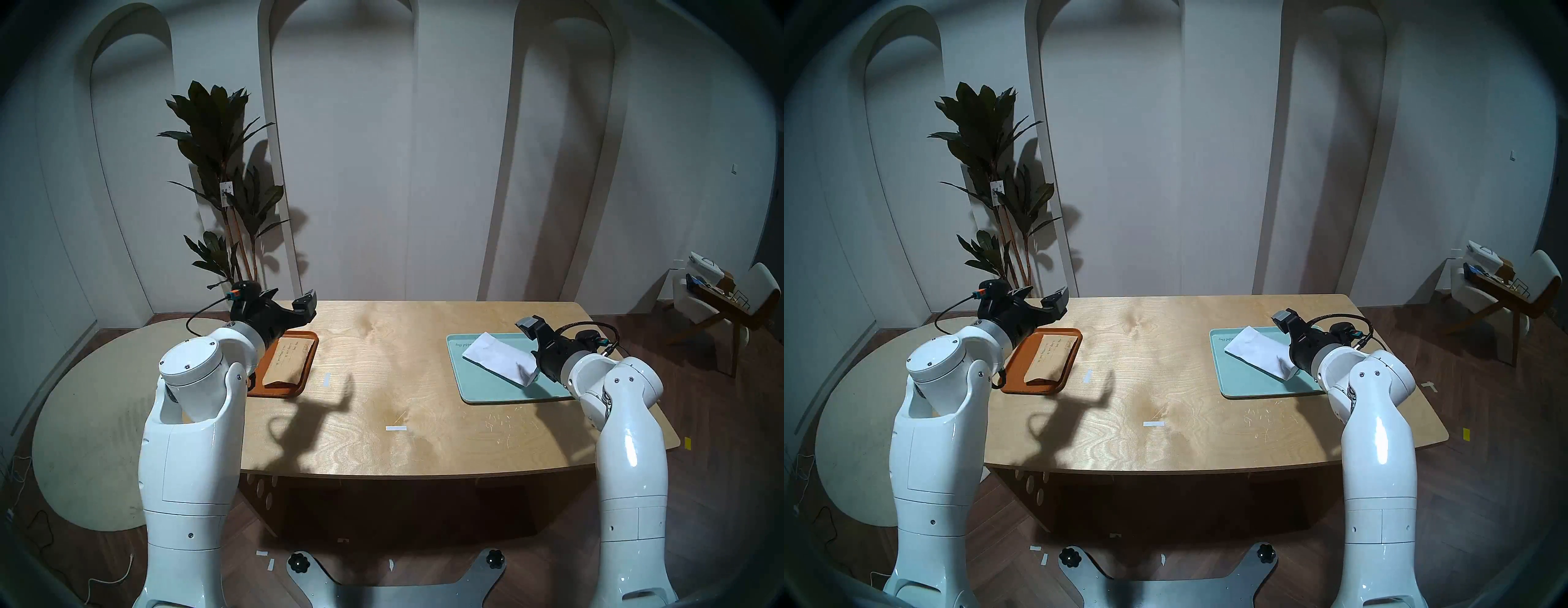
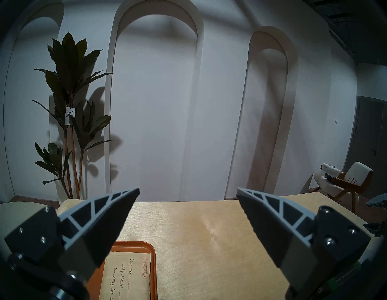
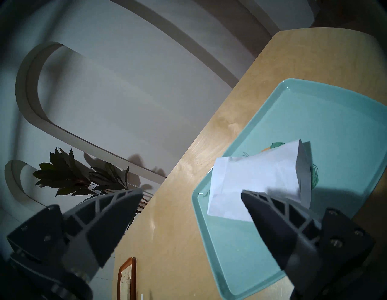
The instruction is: Sort the mail into the trays, one tray per recipient
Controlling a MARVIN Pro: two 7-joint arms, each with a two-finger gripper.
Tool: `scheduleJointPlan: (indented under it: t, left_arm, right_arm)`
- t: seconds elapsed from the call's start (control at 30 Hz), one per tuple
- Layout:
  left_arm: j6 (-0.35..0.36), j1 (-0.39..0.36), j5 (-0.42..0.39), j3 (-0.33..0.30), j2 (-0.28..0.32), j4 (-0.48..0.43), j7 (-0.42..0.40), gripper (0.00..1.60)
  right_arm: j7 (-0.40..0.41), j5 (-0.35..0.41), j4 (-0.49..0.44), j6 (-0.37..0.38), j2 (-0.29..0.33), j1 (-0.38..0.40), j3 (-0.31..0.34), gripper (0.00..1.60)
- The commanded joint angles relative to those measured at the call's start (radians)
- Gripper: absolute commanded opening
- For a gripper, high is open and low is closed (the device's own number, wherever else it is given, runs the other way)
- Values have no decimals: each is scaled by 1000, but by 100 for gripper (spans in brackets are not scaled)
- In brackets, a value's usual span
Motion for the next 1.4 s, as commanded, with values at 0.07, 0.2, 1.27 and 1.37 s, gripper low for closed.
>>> scheduleJointPlan:
  t: [0.07, 0.2, 1.27, 1.37]
  left_arm:
    - [-8, -13, -1, -1, 3, -18, 2, 160]
    - [-8, -13, -3, -1, 5, -18, 3, 160]
    - [-11, -11, -19, 8, 17, -20, 18, 160]
    - [-12, -11, -20, 8, 19, -20, 19, 160]
  right_arm:
    - [65, -187, -147, -36, 90, -51, -125, 160]
    - [64, -299, -198, -81, 137, -51, -163, 160]
    - [169, -851, -116, -336, 414, 46, -182, 160]
    - [172, -860, -124, -326, 426, 63, -172, 160]
